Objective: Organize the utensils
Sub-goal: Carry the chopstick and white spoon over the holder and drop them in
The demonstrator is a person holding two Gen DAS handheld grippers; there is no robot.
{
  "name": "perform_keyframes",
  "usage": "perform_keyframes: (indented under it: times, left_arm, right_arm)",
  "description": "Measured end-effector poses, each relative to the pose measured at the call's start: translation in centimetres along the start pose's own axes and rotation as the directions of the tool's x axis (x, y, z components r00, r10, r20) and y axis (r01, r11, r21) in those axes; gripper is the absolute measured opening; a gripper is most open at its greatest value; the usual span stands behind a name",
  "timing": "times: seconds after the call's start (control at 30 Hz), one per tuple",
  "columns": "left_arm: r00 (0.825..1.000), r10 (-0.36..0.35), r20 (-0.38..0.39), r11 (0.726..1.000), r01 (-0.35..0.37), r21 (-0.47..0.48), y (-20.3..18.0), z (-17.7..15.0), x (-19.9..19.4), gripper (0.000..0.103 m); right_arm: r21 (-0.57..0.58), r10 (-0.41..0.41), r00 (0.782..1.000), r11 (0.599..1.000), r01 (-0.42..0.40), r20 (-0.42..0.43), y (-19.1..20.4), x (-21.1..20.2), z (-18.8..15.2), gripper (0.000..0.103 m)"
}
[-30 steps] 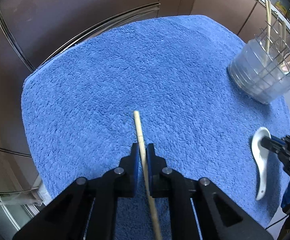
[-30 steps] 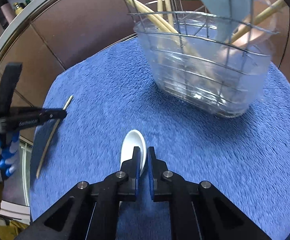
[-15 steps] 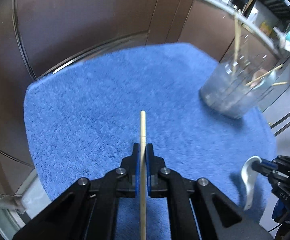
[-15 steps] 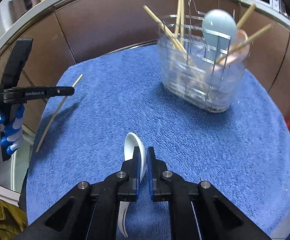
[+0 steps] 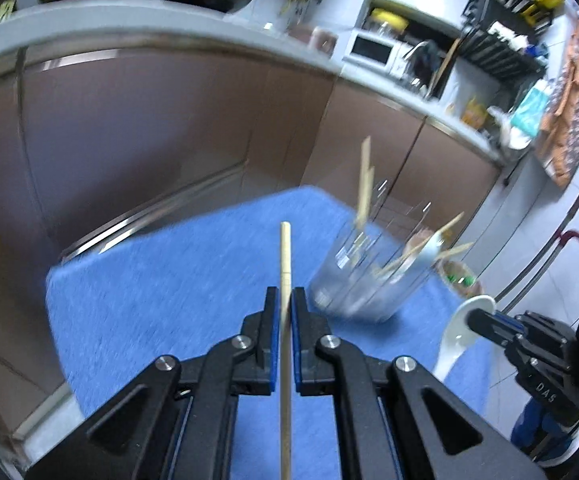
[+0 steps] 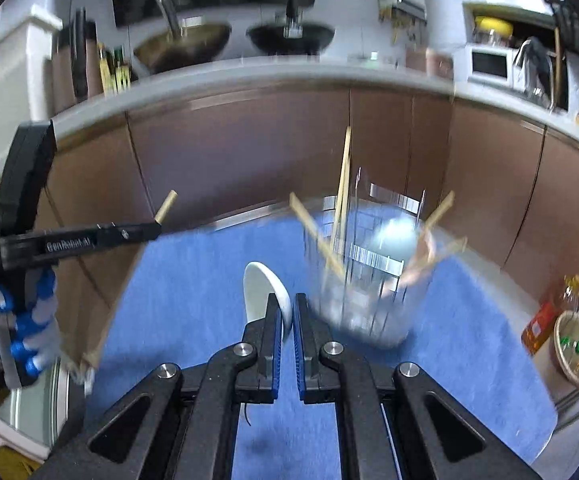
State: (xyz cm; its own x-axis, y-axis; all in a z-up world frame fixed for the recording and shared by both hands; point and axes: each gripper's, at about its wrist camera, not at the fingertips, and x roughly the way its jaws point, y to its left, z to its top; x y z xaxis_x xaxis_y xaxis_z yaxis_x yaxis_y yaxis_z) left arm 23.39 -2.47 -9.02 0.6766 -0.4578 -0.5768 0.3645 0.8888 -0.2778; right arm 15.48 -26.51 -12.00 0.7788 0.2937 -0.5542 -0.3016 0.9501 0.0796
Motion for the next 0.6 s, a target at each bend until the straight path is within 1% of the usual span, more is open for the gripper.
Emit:
perform_keyframes:
  times: [0.07, 0.17, 0.23, 0.3, 0.37, 0.43, 0.6]
  left_arm:
    - [0.999, -0.026, 0.041, 1.000, 0.026, 0.006, -1.3, 2.0, -0.2, 0.005]
    - [0.992, -0.070, 0.101, 0.998, 0.070, 0.005, -2.7, 4.8, -0.3, 0.005]
    - [0.987, -0.084, 0.139, 0.996, 0.085, 0.002, -3.4, 6.6, -0.2, 0.005]
    - [0.977, -0.097, 0.188, 0.995, 0.099, -0.006, -4.1, 8.6, 0.1, 0.005]
    - [0.967, -0.103, 0.231, 0.994, 0.109, -0.012, -4.8, 10.2, 0.6, 0.005]
    - [0.961, -0.109, 0.254, 0.993, 0.118, -0.019, -5.3, 11.8, 1.6, 0.005]
    - [0.952, -0.132, 0.275, 0.988, 0.150, -0.046, -6.0, 14.2, 4.6, 0.005]
  right_arm:
    - [0.003, -0.008, 0.998, 1.000, 0.007, 0.054, -0.1, -0.9, 1.6, 0.006]
    - [0.014, -0.033, 0.989, 0.999, 0.031, 0.146, -0.6, -1.8, 4.5, 0.006]
    - [0.033, -0.063, 0.977, 0.998, 0.058, 0.202, -1.2, -2.0, 6.5, 0.006]
    - [0.042, -0.094, 0.966, 0.995, 0.087, 0.239, -1.7, -1.6, 8.2, 0.006]
    - [0.047, -0.125, 0.956, 0.992, 0.117, 0.264, -2.1, -0.9, 9.1, 0.006]
    - [0.050, -0.156, 0.947, 0.988, 0.148, 0.281, -2.8, 0.5, 9.9, 0.006]
    - [0.043, -0.198, 0.941, 0.980, 0.194, 0.273, -3.5, 4.0, 9.8, 0.006]
